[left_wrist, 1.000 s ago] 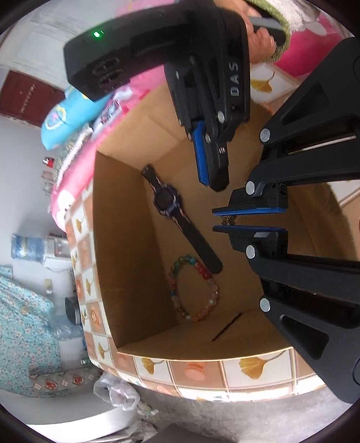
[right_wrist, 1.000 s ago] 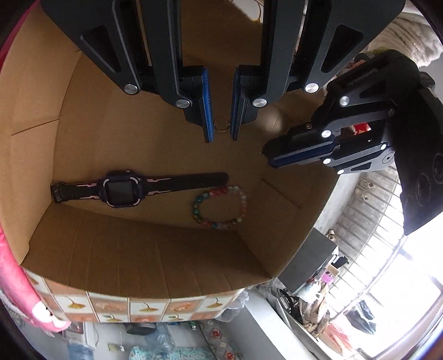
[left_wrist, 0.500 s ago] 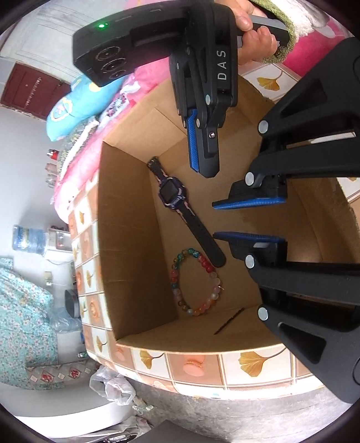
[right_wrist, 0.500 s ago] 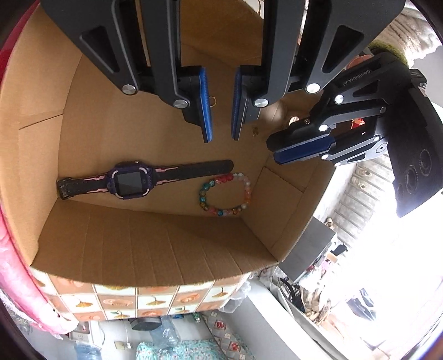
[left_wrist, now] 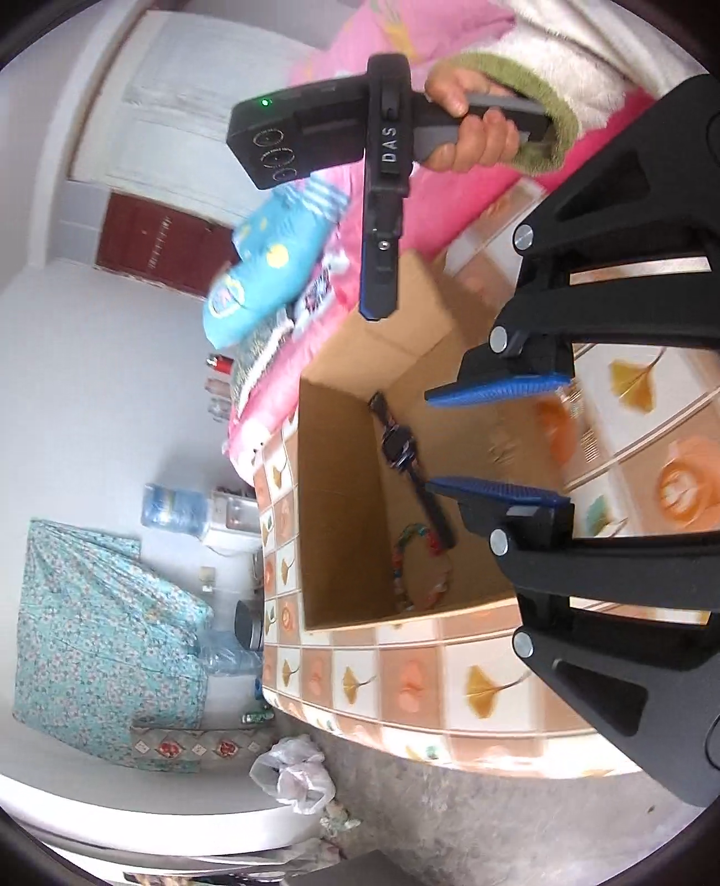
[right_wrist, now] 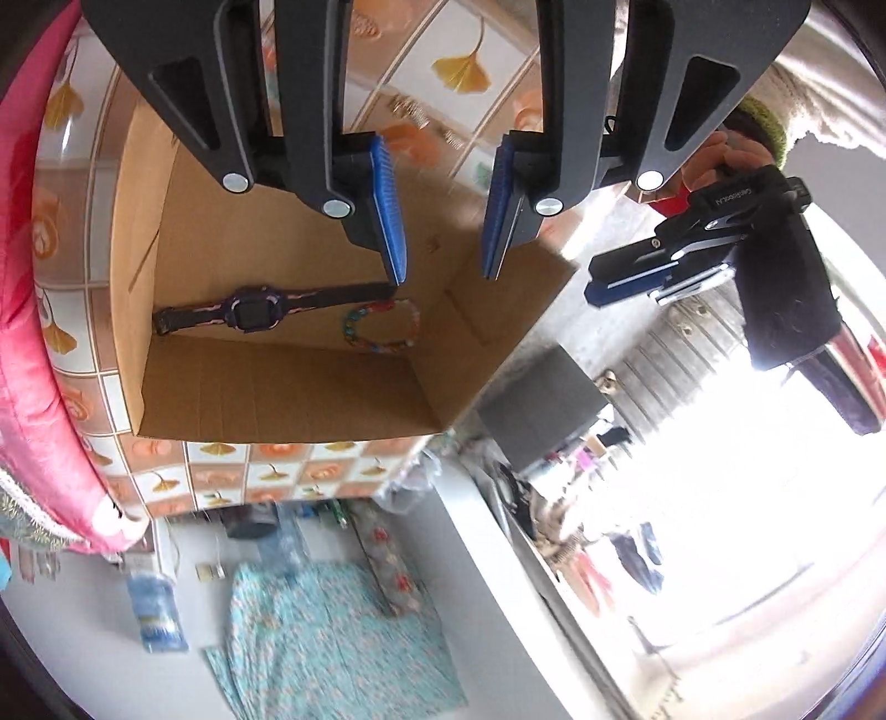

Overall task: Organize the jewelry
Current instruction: 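Withdraw the left tool from the box back over the table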

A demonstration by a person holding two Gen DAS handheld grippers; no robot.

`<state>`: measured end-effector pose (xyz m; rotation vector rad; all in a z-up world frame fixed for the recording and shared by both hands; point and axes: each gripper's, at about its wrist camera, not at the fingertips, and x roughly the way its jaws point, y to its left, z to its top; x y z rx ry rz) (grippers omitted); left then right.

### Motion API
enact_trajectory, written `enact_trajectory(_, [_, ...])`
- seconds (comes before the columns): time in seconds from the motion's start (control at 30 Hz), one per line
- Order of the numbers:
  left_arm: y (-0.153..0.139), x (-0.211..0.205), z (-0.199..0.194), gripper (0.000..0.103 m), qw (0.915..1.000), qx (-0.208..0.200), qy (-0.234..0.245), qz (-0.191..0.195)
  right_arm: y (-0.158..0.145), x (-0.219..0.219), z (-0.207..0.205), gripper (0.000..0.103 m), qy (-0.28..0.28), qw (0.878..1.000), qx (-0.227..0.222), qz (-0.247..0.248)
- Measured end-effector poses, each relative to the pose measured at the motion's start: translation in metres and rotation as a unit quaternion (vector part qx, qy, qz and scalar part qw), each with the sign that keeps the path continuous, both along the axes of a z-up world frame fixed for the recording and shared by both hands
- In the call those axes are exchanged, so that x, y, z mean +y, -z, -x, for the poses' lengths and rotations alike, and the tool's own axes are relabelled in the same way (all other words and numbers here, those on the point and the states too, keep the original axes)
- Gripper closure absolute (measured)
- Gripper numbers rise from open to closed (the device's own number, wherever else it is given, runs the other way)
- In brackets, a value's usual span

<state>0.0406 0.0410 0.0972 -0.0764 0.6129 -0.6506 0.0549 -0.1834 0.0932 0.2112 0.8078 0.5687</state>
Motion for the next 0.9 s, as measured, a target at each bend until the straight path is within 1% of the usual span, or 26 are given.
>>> enact_trajectory(0.03, [0.006,0.003,0.012,0.078,0.9999,0.005,0.005,0.009,0.002,0.000,0.009,0.074,-0.005,1.000,-0.001,-0.006])
enact_trajectory(0.13, [0.021,0.001,0.031,0.078,0.9997,0.020,0.011,0.011,0.015,0.003,0.033,0.074,-0.011,1.000,0.002,-0.009])
enact_trajectory(0.2, [0.039,-0.007,0.036,0.078,0.9988,0.045,0.015,0.005,0.027,0.004,0.045,0.074,-0.008,1.000,0.015,-0.012])
enact_trajectory(0.23, [0.049,-0.012,0.037,0.078,0.9982,0.058,0.017,-0.004,0.037,0.004,0.048,0.074,-0.005,0.999,0.028,-0.018])
enact_trajectory(0.27, [0.057,-0.017,0.038,0.078,0.9976,0.065,0.016,-0.016,0.045,0.004,0.049,0.074,-0.001,0.999,0.038,-0.019])
enact_trajectory(0.3, [0.067,-0.024,0.037,0.078,0.9970,0.068,0.013,-0.035,0.060,0.006,0.049,0.074,0.013,0.998,0.058,-0.012])
enact_trajectory(0.33, [0.072,-0.029,0.037,0.078,0.9965,0.066,0.011,-0.049,0.068,0.007,0.048,0.074,0.020,0.997,0.069,-0.004])
enact_trajectory(0.4, [0.089,-0.044,0.032,0.078,0.9928,0.056,0.002,-0.106,0.090,0.009,0.046,0.074,0.042,0.994,0.098,0.021])
enact_trajectory(0.43, [0.098,-0.053,0.027,0.078,0.9892,0.049,-0.002,-0.138,0.096,0.010,0.045,0.074,0.046,0.993,0.108,0.025])
enact_trajectory(0.47, [0.103,-0.058,0.024,0.078,0.9869,0.047,-0.003,-0.155,0.104,0.009,0.044,0.074,0.049,0.991,0.121,0.025])
enact_trajectory(0.53, [0.111,-0.064,0.017,0.078,0.9835,0.046,-0.002,-0.175,0.111,0.008,0.042,0.074,0.054,0.990,0.132,0.024])
enact_trajectory(0.63, [0.118,-0.070,0.006,0.078,0.9832,0.050,0.007,-0.176,0.114,0.003,0.040,0.074,0.059,0.989,0.135,0.019])
enact_trajectory(0.77, [0.124,-0.073,-0.006,0.078,0.9816,0.056,0.001,-0.183,0.117,0.000,0.038,0.074,0.061,0.989,0.135,0.014])
enact_trajectory(0.83, [0.128,-0.075,-0.010,0.078,0.9809,0.063,0.002,-0.184,0.119,-0.003,0.036,0.074,0.062,0.989,0.135,0.013])
enact_trajectory(0.9, [0.131,-0.074,-0.003,0.078,0.9807,0.057,0.002,-0.187,0.121,-0.003,0.036,0.074,0.061,0.989,0.136,0.011])
